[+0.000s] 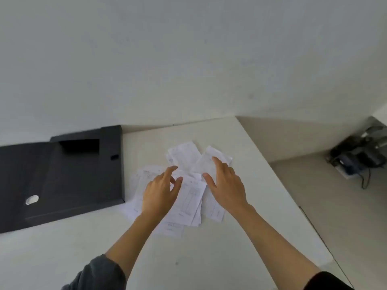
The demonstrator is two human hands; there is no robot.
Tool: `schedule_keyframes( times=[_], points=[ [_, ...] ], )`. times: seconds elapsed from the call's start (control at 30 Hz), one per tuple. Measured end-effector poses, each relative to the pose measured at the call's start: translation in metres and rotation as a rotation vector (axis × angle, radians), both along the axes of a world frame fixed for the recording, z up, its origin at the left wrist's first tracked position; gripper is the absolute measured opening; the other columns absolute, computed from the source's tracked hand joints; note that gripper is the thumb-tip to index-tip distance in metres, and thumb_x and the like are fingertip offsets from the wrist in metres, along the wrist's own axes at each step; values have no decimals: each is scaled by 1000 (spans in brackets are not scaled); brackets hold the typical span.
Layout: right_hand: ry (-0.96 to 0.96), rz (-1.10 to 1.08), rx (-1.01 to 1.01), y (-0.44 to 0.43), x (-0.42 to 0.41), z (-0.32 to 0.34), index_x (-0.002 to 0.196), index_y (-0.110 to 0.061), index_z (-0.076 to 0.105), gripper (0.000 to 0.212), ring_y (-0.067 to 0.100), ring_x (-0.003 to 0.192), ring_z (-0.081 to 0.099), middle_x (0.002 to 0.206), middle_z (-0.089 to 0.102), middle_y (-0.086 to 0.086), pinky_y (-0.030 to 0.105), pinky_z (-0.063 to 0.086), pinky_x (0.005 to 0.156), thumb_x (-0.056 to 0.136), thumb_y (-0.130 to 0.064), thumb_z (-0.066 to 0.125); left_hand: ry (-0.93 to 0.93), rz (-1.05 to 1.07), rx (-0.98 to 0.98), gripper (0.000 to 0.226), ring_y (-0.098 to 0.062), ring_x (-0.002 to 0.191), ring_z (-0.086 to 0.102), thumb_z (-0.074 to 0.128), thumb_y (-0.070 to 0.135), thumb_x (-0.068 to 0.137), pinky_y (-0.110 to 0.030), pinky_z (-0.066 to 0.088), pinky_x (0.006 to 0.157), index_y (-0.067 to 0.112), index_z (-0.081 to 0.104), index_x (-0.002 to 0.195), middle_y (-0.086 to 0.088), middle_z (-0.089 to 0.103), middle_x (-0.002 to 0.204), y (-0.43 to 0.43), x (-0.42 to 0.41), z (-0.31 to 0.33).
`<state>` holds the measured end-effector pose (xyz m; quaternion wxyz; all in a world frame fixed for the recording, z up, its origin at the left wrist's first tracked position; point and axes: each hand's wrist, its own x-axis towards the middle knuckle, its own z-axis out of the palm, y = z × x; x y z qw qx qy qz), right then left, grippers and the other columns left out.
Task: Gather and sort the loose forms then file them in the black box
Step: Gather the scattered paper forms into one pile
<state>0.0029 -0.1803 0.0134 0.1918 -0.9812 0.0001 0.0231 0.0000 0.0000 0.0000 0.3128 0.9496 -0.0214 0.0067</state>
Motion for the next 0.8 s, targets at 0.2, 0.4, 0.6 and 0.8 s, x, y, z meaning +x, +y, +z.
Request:
schedule_keyframes(
  times=[0.2, 0.4, 0.6, 0.8],
  points=[
    [135, -45, 0, 8, -1, -43, 146, -19, 24, 58, 26, 127, 44, 144, 43, 5, 40, 42, 95, 96, -46, 38, 75, 0, -18, 41, -21, 95, 64, 46, 41, 95, -40, 53, 85, 24, 45, 132, 0, 68, 106, 5, 18, -41],
    [212, 115, -47, 23, 7, -74, 145, -22, 26, 60, 21, 143, 19, 153, 25, 2, 41, 31, 108, 93, -46, 45, 101, -4, -80, 38, -21, 98, 61, 55, 31, 93, -41, 53, 84, 18, 51, 128, -2, 65, 110, 16, 25, -75],
    [255, 117, -109, 28, 16, -79, 143, -28, 28, 64, 21, 140, 20, 152, 23, 1, 41, 28, 106, 88, -49, 53, 109, 101, 61, 54, -29, 136, 32, 58, 32, 90, -47, 28, 110, 14, 41, 139, -7, 37, 148, 26, 19, -90],
    [276, 109, -121, 29, 16, -78, 143, -29, 26, 64, 21, 141, 18, 153, 19, 0, 43, 26, 107, 89, -50, 52, 193, 67, 52, 64, -23, 144, 18, 46, 42, 94, -43, 15, 116, 21, 20, 149, 0, 22, 157, 13, 11, -92]
  ],
)
